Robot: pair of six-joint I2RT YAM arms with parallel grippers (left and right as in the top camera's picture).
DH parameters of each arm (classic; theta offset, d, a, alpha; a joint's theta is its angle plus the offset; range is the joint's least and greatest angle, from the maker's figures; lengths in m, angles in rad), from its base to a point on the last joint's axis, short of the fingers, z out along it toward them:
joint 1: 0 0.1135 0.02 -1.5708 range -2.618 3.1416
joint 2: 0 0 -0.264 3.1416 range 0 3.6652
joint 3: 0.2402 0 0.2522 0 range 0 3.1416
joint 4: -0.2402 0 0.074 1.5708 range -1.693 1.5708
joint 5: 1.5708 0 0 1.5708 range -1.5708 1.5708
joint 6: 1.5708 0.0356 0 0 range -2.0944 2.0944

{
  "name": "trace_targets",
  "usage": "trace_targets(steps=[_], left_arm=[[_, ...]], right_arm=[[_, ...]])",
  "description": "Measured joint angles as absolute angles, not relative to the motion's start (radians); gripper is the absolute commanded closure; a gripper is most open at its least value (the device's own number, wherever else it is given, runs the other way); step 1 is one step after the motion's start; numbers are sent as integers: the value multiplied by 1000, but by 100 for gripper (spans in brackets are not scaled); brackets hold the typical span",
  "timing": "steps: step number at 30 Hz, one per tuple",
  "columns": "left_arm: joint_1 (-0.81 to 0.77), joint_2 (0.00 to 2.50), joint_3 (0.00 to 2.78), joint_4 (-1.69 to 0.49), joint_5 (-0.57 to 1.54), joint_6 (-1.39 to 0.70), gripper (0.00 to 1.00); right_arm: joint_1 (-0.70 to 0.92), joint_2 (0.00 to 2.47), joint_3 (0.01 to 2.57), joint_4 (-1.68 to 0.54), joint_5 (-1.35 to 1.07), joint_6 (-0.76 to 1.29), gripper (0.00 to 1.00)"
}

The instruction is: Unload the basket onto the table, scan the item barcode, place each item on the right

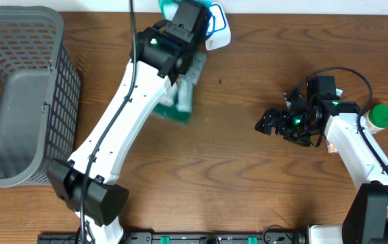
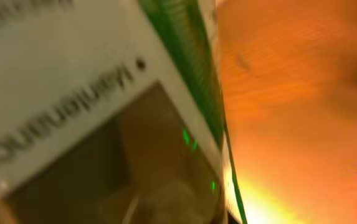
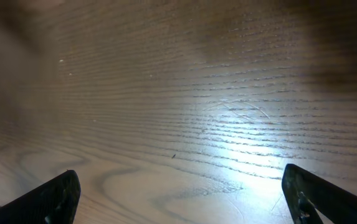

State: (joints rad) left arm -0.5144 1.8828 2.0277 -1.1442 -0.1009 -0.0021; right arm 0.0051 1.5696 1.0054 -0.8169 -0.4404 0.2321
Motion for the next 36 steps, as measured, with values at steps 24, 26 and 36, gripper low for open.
trace_targets(steps=[24, 26, 36], left_arm=[[-771, 1938, 1328, -103, 373, -512, 31], [-819, 1938, 1291, -56, 350, -539, 23], [-875, 1937, 1277, -112, 228, -453, 19]], right_arm=[[-195, 1385, 1198, -1112, -467, 174, 16], [-192, 1387, 1198, -1116, -464, 173, 10], [-123, 1387, 1196, -1134, -454, 147, 4]])
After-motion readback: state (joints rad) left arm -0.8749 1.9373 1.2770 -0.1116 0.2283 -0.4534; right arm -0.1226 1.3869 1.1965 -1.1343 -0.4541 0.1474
